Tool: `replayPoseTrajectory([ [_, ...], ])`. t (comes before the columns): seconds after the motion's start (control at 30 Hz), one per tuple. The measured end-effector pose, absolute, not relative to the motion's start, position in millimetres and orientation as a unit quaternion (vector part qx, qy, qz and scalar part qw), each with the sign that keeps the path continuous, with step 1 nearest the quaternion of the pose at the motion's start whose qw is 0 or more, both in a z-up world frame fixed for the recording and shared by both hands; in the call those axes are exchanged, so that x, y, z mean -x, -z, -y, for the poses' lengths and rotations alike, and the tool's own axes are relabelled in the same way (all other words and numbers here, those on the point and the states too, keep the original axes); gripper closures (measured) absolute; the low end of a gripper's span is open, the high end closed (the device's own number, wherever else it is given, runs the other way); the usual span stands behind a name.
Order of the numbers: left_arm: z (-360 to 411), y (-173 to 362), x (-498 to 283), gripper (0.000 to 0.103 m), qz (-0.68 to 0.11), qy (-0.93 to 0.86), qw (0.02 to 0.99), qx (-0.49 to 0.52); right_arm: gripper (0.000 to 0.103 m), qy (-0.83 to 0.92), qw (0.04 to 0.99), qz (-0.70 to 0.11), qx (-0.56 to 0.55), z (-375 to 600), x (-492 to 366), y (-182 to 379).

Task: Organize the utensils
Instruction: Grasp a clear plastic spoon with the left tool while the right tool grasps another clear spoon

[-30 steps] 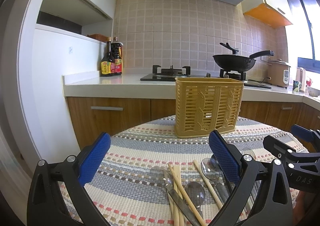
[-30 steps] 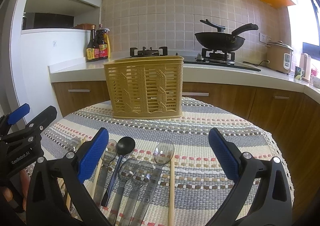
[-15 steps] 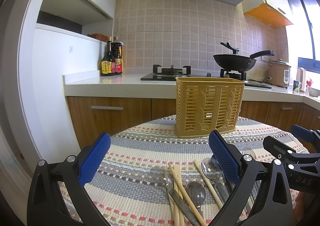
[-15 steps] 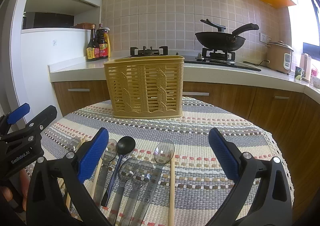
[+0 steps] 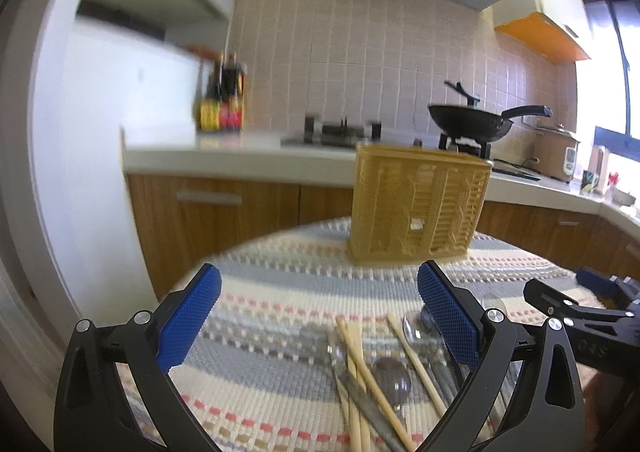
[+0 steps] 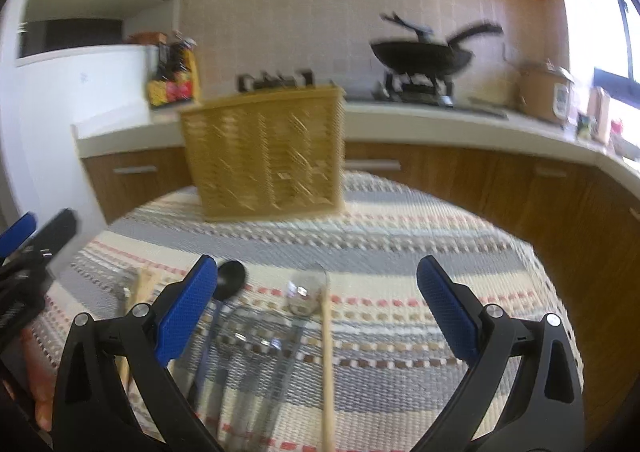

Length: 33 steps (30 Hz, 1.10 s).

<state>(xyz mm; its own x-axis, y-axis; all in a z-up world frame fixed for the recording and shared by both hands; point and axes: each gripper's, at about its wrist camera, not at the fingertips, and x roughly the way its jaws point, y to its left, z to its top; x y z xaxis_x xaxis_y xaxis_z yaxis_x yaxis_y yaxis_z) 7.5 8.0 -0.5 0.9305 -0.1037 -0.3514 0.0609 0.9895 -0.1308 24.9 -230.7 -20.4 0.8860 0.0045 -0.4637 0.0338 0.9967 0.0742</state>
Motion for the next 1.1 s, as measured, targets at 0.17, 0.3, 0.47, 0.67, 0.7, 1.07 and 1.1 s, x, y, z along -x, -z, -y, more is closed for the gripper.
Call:
replayPoseTrajectory([
  [0.17,-58,5,-32,0.012,-0.283,0.104,0.942,0.149,0.008,-0.005,0.952,-0.292,-0.089,246,-33,29],
  [0.3,-76,5,-50,0.017,-0.365,0.129,0.909,0.156,0.008,0.010,0.934,-0.348,-0.075,249,-43,28],
  [0.47,-70,16,-72,0.032,-0.447,0.162,0.864,0.164,0.018,-0.007,0.914,-0.394,-0.096,262,-57,27],
  [0.67,-38,37,-83,0.053,-0.511,0.182,0.829,0.138,0.046,-0.040,0.880,-0.464,-0.095,267,-73,29],
  [0.7,-34,38,-83,0.055,-0.515,0.183,0.826,0.136,0.053,-0.047,0.875,-0.473,-0.091,266,-75,30],
  [1.07,-4,48,-99,0.071,-0.541,0.164,0.816,0.120,0.074,-0.117,0.808,-0.571,-0.085,247,-107,48],
  [1.1,-3,50,-101,0.072,-0.544,0.163,0.814,0.121,0.077,-0.115,0.805,-0.576,-0.085,244,-111,52],
])
